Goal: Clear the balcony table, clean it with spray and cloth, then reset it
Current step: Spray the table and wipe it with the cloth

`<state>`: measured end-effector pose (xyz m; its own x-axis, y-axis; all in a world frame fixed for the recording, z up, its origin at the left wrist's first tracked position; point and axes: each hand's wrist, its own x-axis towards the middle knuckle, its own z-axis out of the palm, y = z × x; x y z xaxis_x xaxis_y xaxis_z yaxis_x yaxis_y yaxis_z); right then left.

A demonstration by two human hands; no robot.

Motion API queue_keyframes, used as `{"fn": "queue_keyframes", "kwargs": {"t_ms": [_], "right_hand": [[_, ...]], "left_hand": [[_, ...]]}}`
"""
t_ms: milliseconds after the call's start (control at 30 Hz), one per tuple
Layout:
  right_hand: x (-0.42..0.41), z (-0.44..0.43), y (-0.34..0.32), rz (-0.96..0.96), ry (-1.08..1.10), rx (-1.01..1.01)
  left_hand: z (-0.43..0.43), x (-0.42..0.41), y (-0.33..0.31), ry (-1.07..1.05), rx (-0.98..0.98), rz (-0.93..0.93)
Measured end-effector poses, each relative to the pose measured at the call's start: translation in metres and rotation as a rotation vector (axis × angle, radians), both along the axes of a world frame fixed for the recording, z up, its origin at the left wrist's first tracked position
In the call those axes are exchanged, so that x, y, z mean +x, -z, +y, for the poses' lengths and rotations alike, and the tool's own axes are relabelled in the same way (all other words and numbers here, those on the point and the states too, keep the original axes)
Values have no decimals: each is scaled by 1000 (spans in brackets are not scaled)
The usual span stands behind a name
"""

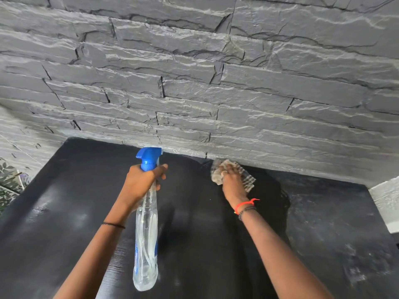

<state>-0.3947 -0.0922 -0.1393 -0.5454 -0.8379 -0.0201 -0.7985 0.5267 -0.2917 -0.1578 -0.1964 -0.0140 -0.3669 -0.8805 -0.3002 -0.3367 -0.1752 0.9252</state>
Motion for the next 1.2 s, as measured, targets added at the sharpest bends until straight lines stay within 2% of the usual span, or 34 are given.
{"fn": "queue_keyframes", "kwargs": {"t_ms": [200,333,433,567,700,1000,1200], "right_hand": [[94,-49,-6,-37,-326,34],[98,-24,-5,-62,-382,53],[72,15,-3,-59,-323,22],[34,41,-3,-17,-55,74],[60,-4,-7,53,10,108],[155,-157,-19,33,-308,141],[154,-175,-24,60,-355,153]], "left_hand": [[-4,4,-5,-33,-2,19],[-7,6,-9,-32,-7,26],[-11,9,-8,-26,-1,7],[-15,12,-5,-24,9,27],[-24,18,-4,-34,7,44],[-46,48,2,-72,-12,10],[-51,61,6,-93,-24,1]]}}
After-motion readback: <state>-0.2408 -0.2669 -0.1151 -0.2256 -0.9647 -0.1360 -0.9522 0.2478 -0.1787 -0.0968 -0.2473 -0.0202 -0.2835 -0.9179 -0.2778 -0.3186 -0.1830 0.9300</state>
